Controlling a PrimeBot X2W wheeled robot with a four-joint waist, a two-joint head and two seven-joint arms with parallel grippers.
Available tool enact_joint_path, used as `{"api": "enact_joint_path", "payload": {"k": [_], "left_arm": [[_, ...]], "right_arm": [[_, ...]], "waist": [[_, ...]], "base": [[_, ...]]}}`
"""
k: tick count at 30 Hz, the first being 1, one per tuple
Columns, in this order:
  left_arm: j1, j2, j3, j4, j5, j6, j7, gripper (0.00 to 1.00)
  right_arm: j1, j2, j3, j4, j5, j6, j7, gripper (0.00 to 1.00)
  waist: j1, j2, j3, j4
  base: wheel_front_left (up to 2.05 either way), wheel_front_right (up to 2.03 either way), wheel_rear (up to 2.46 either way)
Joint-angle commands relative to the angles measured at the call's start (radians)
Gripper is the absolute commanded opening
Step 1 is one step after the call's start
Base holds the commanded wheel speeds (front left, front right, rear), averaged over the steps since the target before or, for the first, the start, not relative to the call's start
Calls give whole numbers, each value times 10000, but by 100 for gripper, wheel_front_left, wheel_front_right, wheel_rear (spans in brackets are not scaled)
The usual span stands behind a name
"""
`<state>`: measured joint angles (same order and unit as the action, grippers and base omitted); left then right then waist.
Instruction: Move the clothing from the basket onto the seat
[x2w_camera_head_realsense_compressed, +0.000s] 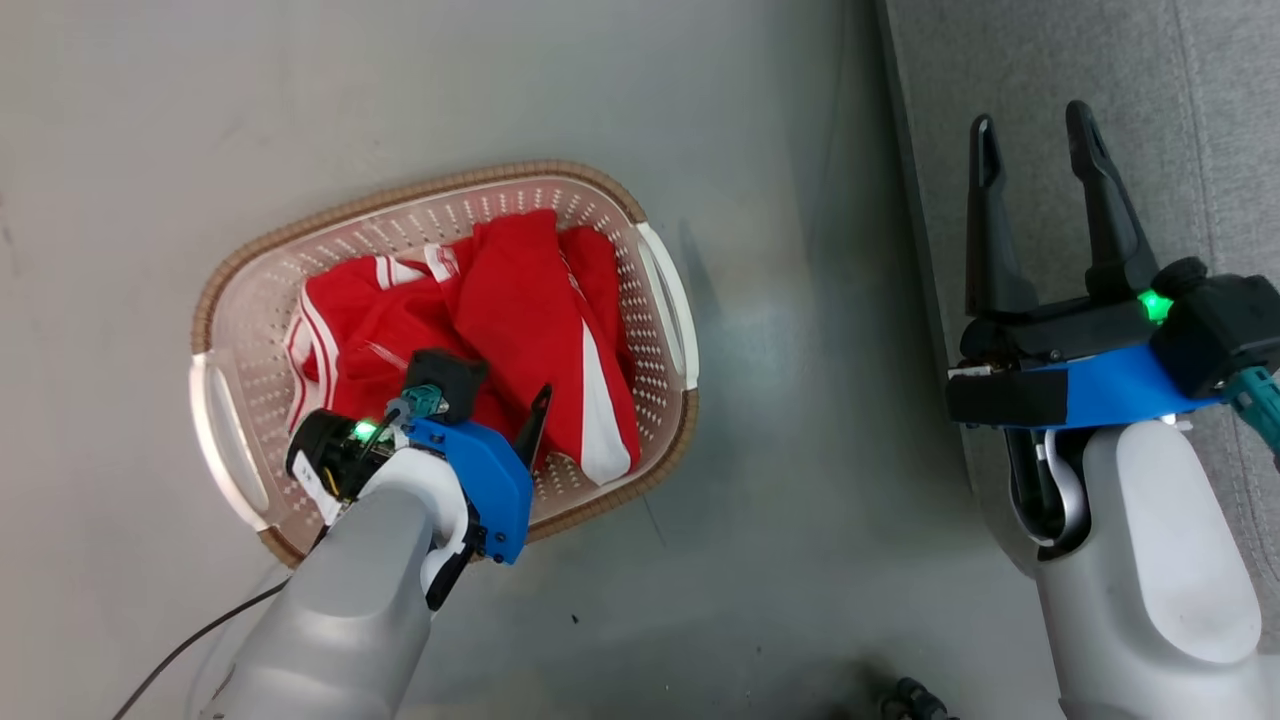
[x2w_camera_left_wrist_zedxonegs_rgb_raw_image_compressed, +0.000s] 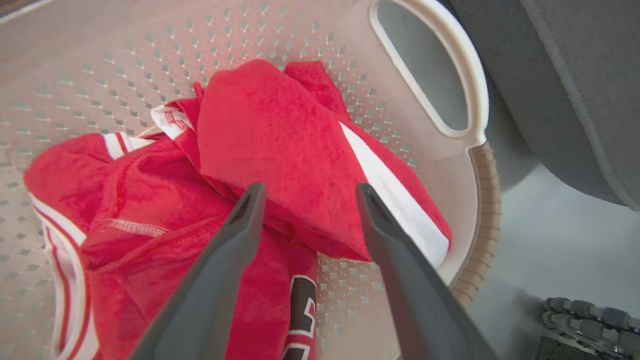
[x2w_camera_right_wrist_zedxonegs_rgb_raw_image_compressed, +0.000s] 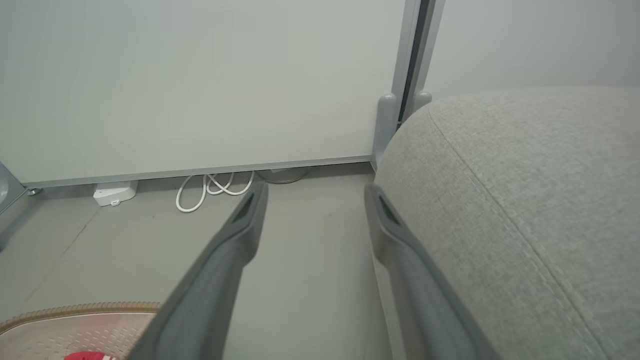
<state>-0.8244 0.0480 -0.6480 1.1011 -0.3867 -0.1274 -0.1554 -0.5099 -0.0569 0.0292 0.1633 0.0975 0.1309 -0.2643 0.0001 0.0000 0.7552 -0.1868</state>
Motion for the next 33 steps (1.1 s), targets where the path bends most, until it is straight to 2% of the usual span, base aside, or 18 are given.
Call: {"api": "enact_joint_path", "payload": {"k": [1, 6, 13, 26, 33], "left_arm": [[-173, 44, -86, 27, -163, -39, 106, 100], [-307, 52, -579, 135, -1431, -42, 1005, 100], [-613, 47, -1211, 214, -2528, -43, 1777, 100], [-1425, 45, -2182, 143, -3789, -45, 1629, 100], [-2224, 45, -2661, 920, -3682, -7, 1535, 100]], "right_arm": [[-174, 21, 15, -44, 45, -3, -4, 100], [-312, 17, -54, -104, 13, -3, -4, 100], [-459, -6, -53, -164, 1, -3, -4, 100], [-730, 33, 72, -354, 161, -3, -4, 100], [-886, 62, 201, -529, 294, -3, -4, 100]], "waist": [[-1, 0, 225, -91], [-1, 0, 593, -104], [-1, 0, 994, -110], [-1, 0, 1816, -272], [-1, 0, 2348, -504]], "base": [[0, 0, 0], [0, 0, 0], [0, 0, 0], [0, 0, 0], [0, 0, 0]]}}
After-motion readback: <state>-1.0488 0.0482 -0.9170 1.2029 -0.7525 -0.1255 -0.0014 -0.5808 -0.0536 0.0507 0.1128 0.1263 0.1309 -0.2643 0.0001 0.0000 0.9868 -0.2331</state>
